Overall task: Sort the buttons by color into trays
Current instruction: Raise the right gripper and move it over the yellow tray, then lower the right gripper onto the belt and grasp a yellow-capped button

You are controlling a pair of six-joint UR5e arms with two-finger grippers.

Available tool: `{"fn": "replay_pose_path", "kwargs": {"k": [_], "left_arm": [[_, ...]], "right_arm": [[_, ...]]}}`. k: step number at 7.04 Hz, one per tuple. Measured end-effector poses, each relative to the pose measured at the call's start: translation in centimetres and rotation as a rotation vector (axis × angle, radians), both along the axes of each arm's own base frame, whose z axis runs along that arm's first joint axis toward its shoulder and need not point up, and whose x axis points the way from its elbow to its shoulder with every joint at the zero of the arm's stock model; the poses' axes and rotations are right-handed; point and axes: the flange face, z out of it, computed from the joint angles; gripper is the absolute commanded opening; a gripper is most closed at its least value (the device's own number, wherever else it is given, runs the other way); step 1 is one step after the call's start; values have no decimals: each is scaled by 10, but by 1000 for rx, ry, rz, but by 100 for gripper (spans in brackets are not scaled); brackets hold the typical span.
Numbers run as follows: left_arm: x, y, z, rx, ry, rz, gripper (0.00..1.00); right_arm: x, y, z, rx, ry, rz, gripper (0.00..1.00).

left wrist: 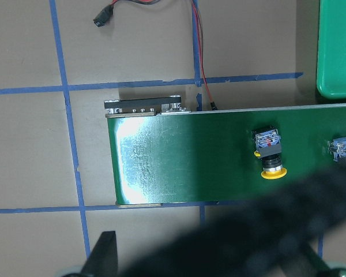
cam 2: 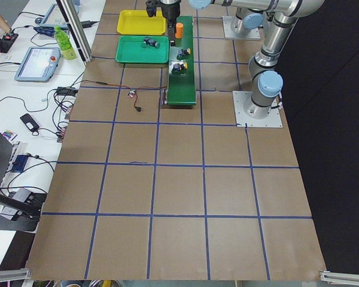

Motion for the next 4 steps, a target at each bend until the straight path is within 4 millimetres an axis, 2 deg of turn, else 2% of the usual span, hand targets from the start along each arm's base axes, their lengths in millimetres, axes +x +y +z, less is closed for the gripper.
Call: {"fn": "replay_pose_path", "kwargs": {"k": [4], "left_arm": [[0, 1, -1, 2, 0, -1, 100]], "right_arm": [[5, 3, -16, 30, -11, 61, 100]]}}
